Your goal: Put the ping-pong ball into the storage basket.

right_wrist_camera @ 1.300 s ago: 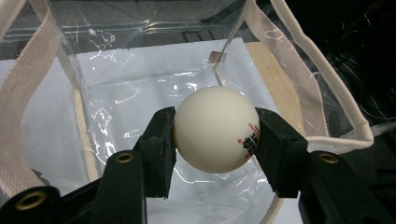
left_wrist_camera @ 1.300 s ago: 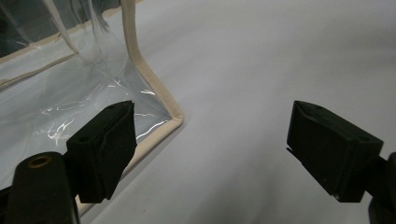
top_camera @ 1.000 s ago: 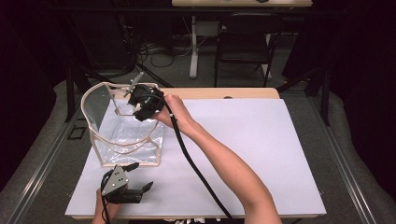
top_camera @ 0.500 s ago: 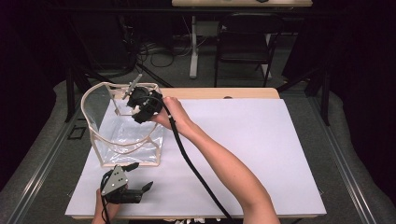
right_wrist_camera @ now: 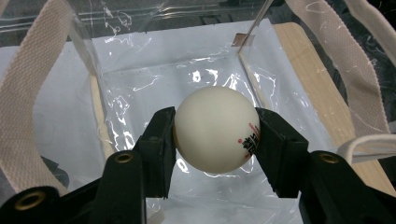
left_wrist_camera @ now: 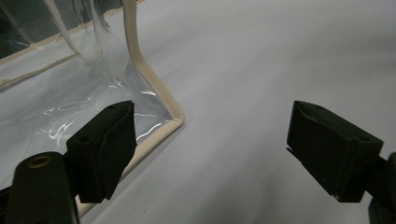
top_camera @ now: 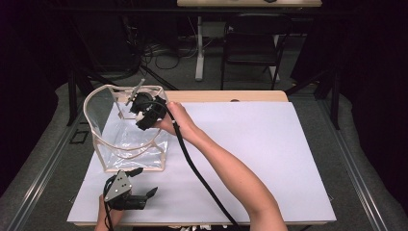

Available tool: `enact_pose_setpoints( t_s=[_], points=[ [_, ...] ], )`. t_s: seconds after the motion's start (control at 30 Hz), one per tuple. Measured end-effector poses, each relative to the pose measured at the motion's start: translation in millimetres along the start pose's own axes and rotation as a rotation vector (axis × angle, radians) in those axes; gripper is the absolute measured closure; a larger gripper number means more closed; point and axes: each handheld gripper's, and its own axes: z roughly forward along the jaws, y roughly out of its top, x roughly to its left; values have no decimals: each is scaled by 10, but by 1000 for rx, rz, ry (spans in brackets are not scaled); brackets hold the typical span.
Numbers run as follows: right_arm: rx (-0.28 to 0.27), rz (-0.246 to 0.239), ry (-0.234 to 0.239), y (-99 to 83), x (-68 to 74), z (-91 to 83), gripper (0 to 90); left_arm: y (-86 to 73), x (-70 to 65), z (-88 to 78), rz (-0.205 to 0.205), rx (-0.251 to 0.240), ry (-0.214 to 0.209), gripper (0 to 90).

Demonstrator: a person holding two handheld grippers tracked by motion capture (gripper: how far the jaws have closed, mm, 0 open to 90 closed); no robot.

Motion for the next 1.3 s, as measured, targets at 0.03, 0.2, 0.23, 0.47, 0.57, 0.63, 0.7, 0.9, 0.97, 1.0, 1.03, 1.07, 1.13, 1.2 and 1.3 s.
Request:
enact_pose_setpoints(
  t_s=[0.03, 0.2, 0.23, 0.47, 0.57, 0.63, 0.7, 0.9, 0.97, 1.0, 1.03, 1.07, 1.13, 1.2, 1.3],
  points=[
    [3, -1, 1, -1, 3, 3, 505, 1, 1, -1, 3, 0, 0, 159],
    [11, -3, 9, -1, 10, 10, 505, 1, 2, -3, 3, 0, 0, 159],
    [14, -6, 10, -4, 10, 14, 504, 1, 2, -2, 4, 0, 1, 159],
    [26, -7, 17, -8, 16, 35, 502, 2, 3, -2, 5, 0, 1, 160],
    [30, -10, 23, -7, 20, 37, 502, 1, 3, -3, 4, 0, 1, 159],
    [26, -7, 22, -8, 22, 35, 497, 1, 2, -3, 3, 0, 2, 159],
    [27, -3, 20, -6, 20, 28, 428, 1, 2, -3, 3, 0, 2, 159],
    [-10, 28, 27, -23, -12, -44, 247, 0, 3, -4, 1, 0, 3, 160],
    [-36, 39, 31, -39, -38, -96, 182, 0, 3, -4, 1, 0, 2, 160],
    [-45, 51, 33, -50, -49, -124, 164, -1, 4, -3, 0, 1, 3, 160],
    [-59, 62, 46, -63, -66, -153, 158, 0, 4, -3, -1, 1, 3, 159],
    [-72, 70, 53, -76, -83, -180, 148, 0, 4, -4, -2, 0, 5, 160],
    [-86, 82, 56, -103, -110, -232, 137, 3, 2, -6, -3, -1, 4, 160],
    [-100, 92, 63, -132, -136, -278, 127, 6, -1, -2, -3, -1, 5, 160],
    [-104, 99, 67, -178, -157, -327, 116, 11, -1, 5, 1, 3, 3, 159]
  ],
)
